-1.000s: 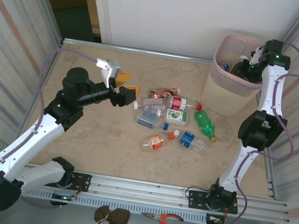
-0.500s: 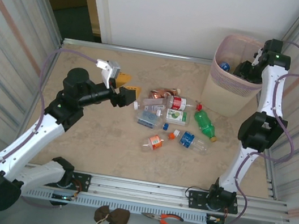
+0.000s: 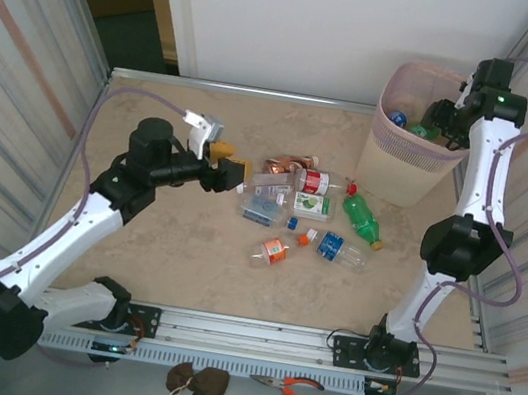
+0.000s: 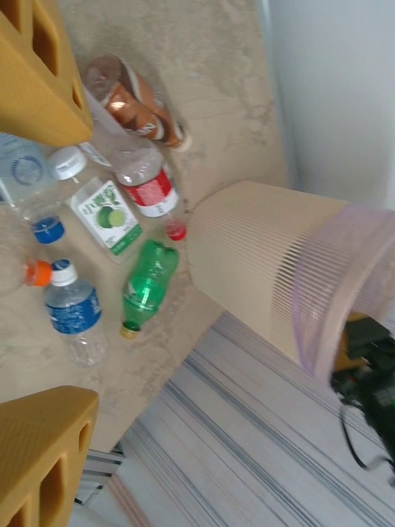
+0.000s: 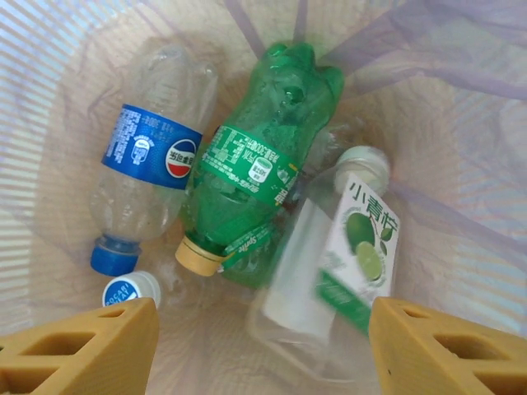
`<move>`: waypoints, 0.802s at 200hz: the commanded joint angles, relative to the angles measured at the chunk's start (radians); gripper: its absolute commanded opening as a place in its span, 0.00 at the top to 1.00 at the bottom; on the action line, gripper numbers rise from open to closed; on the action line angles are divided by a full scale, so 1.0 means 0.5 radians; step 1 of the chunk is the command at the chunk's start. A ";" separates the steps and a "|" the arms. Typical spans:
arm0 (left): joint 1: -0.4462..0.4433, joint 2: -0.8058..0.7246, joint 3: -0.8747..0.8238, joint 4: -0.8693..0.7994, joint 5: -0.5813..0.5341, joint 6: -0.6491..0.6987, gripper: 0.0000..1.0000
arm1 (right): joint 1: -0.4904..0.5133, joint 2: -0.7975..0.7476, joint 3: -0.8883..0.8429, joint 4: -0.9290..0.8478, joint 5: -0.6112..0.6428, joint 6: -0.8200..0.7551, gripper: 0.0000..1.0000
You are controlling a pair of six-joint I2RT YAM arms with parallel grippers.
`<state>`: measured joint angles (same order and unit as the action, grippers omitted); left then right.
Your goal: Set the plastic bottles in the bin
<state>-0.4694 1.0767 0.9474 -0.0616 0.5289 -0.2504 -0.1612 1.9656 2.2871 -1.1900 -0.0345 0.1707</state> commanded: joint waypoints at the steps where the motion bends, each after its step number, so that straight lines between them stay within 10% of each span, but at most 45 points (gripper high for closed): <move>1: -0.058 0.060 0.093 -0.146 -0.008 0.111 0.24 | 0.012 -0.157 -0.039 -0.060 0.065 -0.037 0.33; 160: -0.765 0.810 0.456 -1.161 -0.645 0.559 0.25 | 0.010 -1.125 -1.026 0.578 -0.175 0.123 0.34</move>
<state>-0.8062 1.4288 1.1141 -0.5018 0.2760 -0.0280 -0.1574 1.4643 1.8328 -0.9821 -0.1028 0.2020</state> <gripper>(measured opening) 0.749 0.664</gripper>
